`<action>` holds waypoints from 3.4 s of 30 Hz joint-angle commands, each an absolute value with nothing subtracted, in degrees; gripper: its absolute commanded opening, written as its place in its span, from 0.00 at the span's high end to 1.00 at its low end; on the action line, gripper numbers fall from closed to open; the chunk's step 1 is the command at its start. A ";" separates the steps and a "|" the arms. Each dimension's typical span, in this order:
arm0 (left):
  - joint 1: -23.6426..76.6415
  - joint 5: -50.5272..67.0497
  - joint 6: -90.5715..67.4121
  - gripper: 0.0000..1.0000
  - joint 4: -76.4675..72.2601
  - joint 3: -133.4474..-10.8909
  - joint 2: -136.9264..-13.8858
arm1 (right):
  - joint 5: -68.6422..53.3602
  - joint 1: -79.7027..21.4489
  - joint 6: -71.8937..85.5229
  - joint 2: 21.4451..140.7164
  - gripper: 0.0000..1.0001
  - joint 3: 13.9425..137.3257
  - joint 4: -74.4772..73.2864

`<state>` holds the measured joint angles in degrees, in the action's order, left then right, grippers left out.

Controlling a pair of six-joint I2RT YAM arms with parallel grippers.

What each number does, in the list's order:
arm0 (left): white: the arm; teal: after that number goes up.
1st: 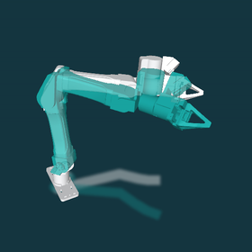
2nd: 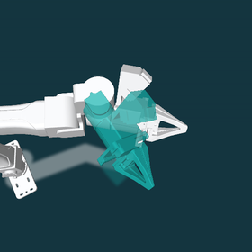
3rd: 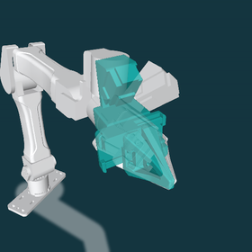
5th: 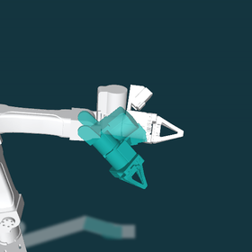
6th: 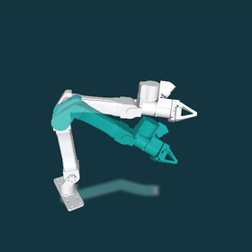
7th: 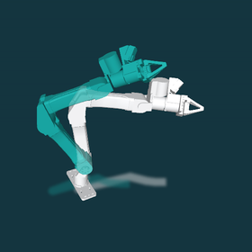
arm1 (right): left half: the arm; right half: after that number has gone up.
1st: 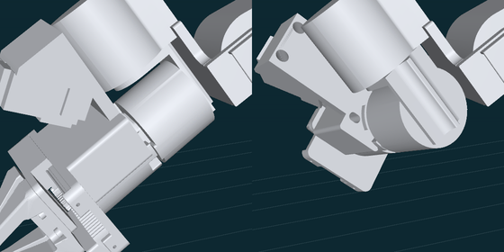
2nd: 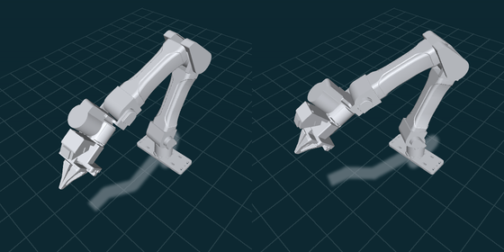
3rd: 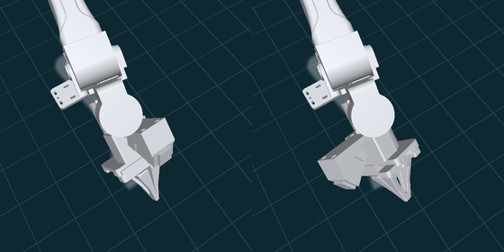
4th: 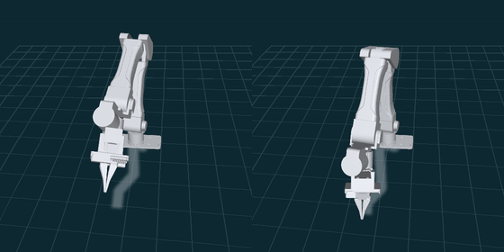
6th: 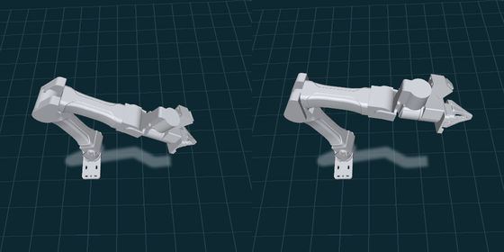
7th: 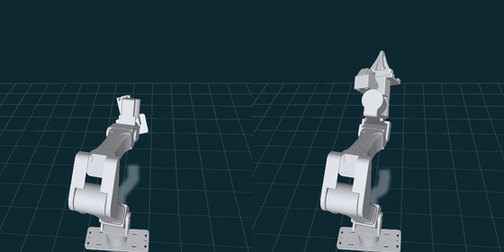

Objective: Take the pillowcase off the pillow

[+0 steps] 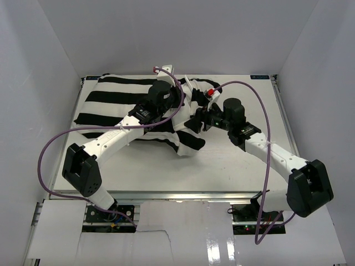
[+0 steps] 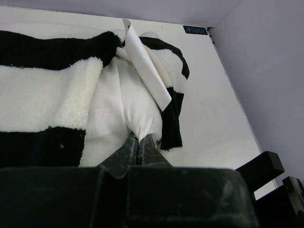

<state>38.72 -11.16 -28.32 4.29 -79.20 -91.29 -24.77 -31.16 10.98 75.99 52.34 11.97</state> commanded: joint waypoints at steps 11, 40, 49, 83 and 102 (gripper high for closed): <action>38.32 -17.13 -28.65 1.00 -2.02 -82.61 -90.70 | -16.18 -35.07 19.77 73.75 0.92 41.50 21.97; 37.44 1.39 -37.35 1.00 6.68 -83.72 -85.01 | 1.94 -34.90 27.42 79.88 0.92 29.87 27.51; 37.18 3.42 -36.82 1.00 0.89 -66.37 -75.76 | -4.13 -33.13 25.49 68.39 0.53 29.27 23.39; 37.18 10.98 -39.55 1.00 -3.87 -59.33 -71.46 | 12.73 -34.02 22.94 75.85 0.92 48.78 15.03; 37.18 20.91 -34.45 1.00 6.95 -54.58 -60.21 | 5.37 -13.45 27.60 90.51 0.92 58.97 17.23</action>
<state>37.12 15.35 -34.89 7.31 -53.82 -65.04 1.63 -17.04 28.05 88.47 54.22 12.93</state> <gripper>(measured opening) 0.009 0.086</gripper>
